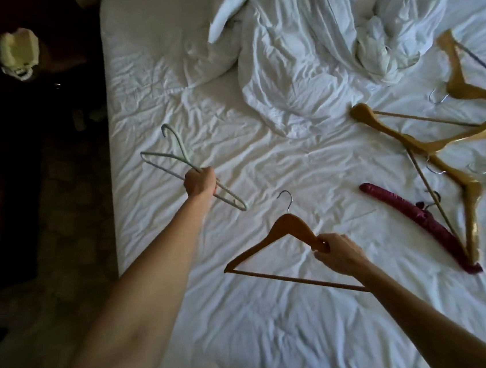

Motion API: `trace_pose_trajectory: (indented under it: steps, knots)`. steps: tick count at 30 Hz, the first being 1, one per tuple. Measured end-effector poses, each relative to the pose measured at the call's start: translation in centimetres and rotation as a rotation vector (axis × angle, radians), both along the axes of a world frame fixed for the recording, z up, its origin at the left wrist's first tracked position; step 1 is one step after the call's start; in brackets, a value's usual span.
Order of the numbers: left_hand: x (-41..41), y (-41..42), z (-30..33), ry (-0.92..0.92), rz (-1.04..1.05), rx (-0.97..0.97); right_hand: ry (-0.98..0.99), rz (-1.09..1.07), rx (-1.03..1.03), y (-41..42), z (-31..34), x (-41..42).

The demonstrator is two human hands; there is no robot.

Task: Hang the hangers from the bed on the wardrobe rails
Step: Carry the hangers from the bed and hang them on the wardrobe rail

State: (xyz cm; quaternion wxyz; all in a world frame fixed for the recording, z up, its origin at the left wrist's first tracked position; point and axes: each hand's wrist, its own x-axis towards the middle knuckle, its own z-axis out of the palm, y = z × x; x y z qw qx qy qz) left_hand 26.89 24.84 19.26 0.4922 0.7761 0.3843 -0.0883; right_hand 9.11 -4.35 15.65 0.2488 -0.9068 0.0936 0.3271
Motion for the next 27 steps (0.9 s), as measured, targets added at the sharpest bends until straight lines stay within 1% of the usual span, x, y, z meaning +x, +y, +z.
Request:
trace_pose_trajectory:
  steps: [3, 5, 10, 12, 15, 19, 22, 27]
  knots:
    - [-4.4, 2.4, 2.6, 0.041, -0.123, 0.075, -0.046, -0.138, 0.055, 0.0, 3.7, -1.9]
    - [-7.9, 3.1, 4.1, 0.020, -0.169, 0.090, -0.075, -0.179, 0.139, 0.5, 6.5, -3.0]
    - [-16.7, 1.2, 7.8, -0.091, -0.184, -0.018, -0.164, -0.162, 0.299, 3.2, 13.3, -4.5]
    - [-20.0, -0.1, 9.4, -0.134, -0.232, -0.078, -0.204, -0.199, 0.329, 4.3, 15.3, -5.3]
    - [-24.3, -2.0, 11.1, -0.196, -0.272, -0.111, -0.284, -0.257, 0.369, 5.7, 17.4, -7.3]
    - [-29.6, -3.7, 13.1, -0.243, -0.274, -0.129, -0.340, -0.203, 0.476, 7.2, 19.7, -10.8]
    - [-33.2, -4.1, 14.6, -0.267, -0.228, -0.111, -0.362, -0.129, 0.532, 8.2, 20.9, -13.4]
    - [-40.1, -3.7, 17.3, -0.314, -0.089, -0.066, -0.365, 0.027, 0.688, 10.1, 22.8, -18.1]
